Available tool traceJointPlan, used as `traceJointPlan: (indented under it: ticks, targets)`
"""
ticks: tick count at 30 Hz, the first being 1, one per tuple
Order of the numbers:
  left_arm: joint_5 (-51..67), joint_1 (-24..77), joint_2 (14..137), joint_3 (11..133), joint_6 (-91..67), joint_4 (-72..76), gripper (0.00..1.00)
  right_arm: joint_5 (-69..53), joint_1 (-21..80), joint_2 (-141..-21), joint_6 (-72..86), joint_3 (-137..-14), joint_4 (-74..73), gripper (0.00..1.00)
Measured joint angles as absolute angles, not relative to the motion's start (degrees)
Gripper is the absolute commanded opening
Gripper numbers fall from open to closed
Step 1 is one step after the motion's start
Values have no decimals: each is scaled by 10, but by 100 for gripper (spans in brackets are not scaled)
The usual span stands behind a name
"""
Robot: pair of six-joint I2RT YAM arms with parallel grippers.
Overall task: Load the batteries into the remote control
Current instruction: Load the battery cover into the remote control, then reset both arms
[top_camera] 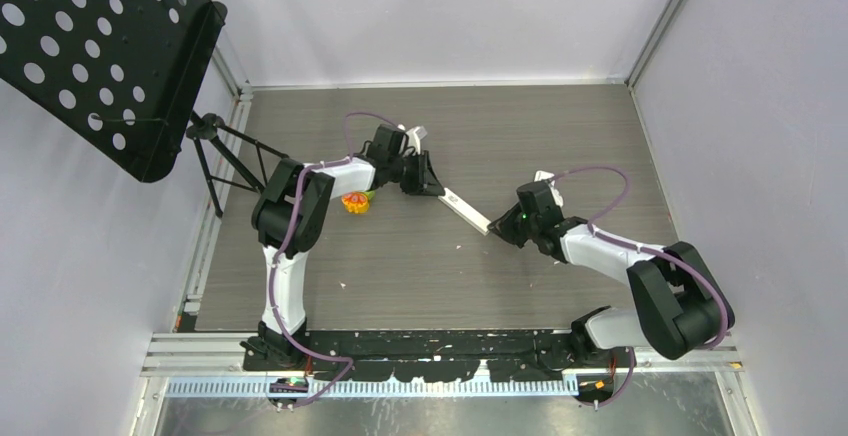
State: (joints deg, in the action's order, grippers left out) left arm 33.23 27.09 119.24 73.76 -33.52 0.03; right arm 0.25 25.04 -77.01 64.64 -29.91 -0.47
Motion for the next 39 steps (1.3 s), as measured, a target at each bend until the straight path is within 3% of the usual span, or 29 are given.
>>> traceJointPlan:
  ticks: [5,7,14,17,19,24,25,26,30,37,39]
  targets:
    - [336,266,1196,740,-335,4,9,-2,250,-785,648,-306,5,0]
    - [339,263,1198,740,-335,9,0,-4,250,-792,649,-310,8,0]
    - [345,254,1205,741,-335,30,2,-6,249,-820,650,-335,5,3]
    - [338,252,1205,753,-333,16,13,-10,249,-819,647,-329,26,10]
    - [327,253,1207,776,-324,-17,26,-13,249,-815,635,-329,30,17]
    - [248,259,1209,845,-277,-123,67,10,249,-780,580,-370,-30,39]
    - [232,259,1209,857,-271,-141,78,19,248,-769,567,-385,-46,42]
    - [215,257,1209,870,-266,-156,96,30,246,-756,552,-402,-63,43]
    - [162,251,1206,898,-250,-196,100,58,237,-712,509,-431,-92,51]
    - [89,246,1141,886,-264,-261,100,118,226,-626,425,-447,-168,83]
    - [78,245,1110,886,-268,-283,100,148,225,-587,403,-454,-194,85]
